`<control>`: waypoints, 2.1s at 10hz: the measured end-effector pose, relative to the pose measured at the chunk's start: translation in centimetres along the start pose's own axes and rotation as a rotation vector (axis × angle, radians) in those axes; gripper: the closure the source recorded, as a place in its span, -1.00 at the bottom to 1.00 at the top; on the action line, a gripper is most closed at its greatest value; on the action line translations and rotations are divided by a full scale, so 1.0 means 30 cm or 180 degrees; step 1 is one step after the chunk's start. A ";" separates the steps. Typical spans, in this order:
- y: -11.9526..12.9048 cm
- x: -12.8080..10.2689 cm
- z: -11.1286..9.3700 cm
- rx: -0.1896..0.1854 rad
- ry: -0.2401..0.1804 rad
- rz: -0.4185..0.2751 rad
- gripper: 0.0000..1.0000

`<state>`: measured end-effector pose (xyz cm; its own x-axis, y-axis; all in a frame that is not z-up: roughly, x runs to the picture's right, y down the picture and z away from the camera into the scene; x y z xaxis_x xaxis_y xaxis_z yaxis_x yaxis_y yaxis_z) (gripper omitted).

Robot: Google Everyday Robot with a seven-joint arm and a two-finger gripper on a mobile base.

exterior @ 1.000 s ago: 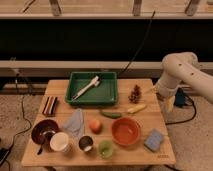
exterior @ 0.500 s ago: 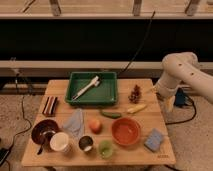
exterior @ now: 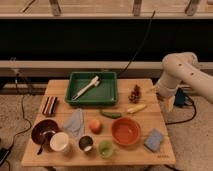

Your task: Place pepper in red bowl

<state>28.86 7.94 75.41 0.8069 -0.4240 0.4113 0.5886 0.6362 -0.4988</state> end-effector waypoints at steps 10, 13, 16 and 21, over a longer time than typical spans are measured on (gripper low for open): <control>-0.053 -0.168 0.009 0.0017 -0.0019 -0.0195 -0.60; -0.188 -0.373 0.053 0.0011 -0.0081 -0.0390 -0.60; -0.326 -0.510 0.128 -0.0019 -0.0173 -0.0598 -0.60; -0.476 -0.652 0.221 -0.0068 -0.0396 -0.0978 -0.60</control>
<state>4.36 11.42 79.55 0.5798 -0.5112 0.6344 0.8056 0.4765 -0.3521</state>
